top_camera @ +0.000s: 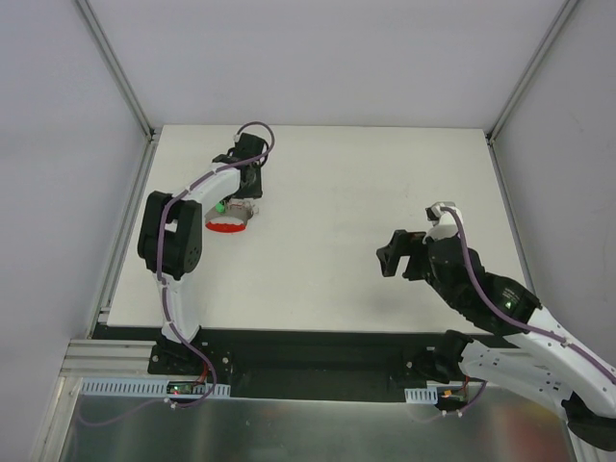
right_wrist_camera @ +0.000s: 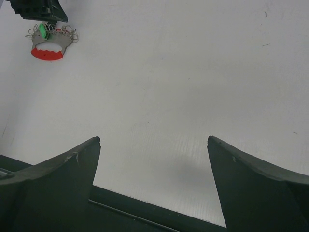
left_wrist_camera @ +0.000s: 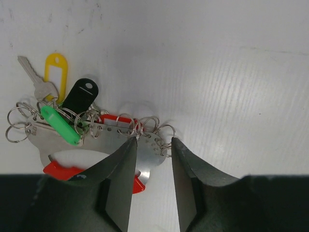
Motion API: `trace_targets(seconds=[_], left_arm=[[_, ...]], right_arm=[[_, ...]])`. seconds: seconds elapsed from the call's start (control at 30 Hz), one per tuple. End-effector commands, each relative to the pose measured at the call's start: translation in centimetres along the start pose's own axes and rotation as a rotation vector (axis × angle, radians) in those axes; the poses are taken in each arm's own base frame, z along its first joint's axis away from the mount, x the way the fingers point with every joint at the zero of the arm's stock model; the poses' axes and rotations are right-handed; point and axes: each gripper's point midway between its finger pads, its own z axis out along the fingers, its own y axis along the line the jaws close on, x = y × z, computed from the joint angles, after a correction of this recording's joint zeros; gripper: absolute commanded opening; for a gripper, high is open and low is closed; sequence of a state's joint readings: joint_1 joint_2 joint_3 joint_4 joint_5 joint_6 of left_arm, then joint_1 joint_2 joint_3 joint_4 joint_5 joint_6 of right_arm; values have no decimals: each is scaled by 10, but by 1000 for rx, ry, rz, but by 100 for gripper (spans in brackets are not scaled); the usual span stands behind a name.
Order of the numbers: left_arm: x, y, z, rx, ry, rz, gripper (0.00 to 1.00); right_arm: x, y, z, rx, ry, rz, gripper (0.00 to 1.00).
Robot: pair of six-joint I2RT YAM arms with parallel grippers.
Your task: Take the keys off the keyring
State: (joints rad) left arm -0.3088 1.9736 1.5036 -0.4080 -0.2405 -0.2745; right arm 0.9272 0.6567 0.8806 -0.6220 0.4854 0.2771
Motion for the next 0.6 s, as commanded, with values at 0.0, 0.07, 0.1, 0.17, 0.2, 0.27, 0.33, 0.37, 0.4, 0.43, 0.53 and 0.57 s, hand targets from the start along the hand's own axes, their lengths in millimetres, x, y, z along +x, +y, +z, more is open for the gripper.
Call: trace_targets(seconds=[0.0,0.07,0.1,0.17,0.2,0.27,0.33,0.37,0.4,0.43,0.53,0.57], left_arm=[[-4,18,1,-56,14,10,34],[-5,22,3,-63,15,4,34],[-5,22,5,-63,21,4,34],[-5,20,9,-42,30,12,34],[-2,19,13,-42,42,17,34],[0,18,15,-36,55,16,33],[3,18,18,-38,64,14,33],[3,18,19,-38,66,14,32],[5,20,21,-42,73,13,32],[6,20,22,-42,78,11,31],[7,19,24,-31,85,7,29],[6,19,24,-27,85,10,27]], right_arm=[[-18,1,-8,-1,-48,17,96],[-22,2,-10,-5,-50,10,96],[-22,3,-10,-7,-48,8,96],[-24,4,-10,-3,-47,3,96],[-24,3,-10,-1,-49,3,96],[-26,4,-10,-1,-52,7,96],[-24,3,-9,4,-50,7,96],[-24,3,-9,3,-51,11,96],[-24,3,-9,3,-51,11,96],[-23,3,-9,3,-48,9,96],[-24,1,-10,8,-49,8,96],[-23,2,-9,9,-48,7,96]])
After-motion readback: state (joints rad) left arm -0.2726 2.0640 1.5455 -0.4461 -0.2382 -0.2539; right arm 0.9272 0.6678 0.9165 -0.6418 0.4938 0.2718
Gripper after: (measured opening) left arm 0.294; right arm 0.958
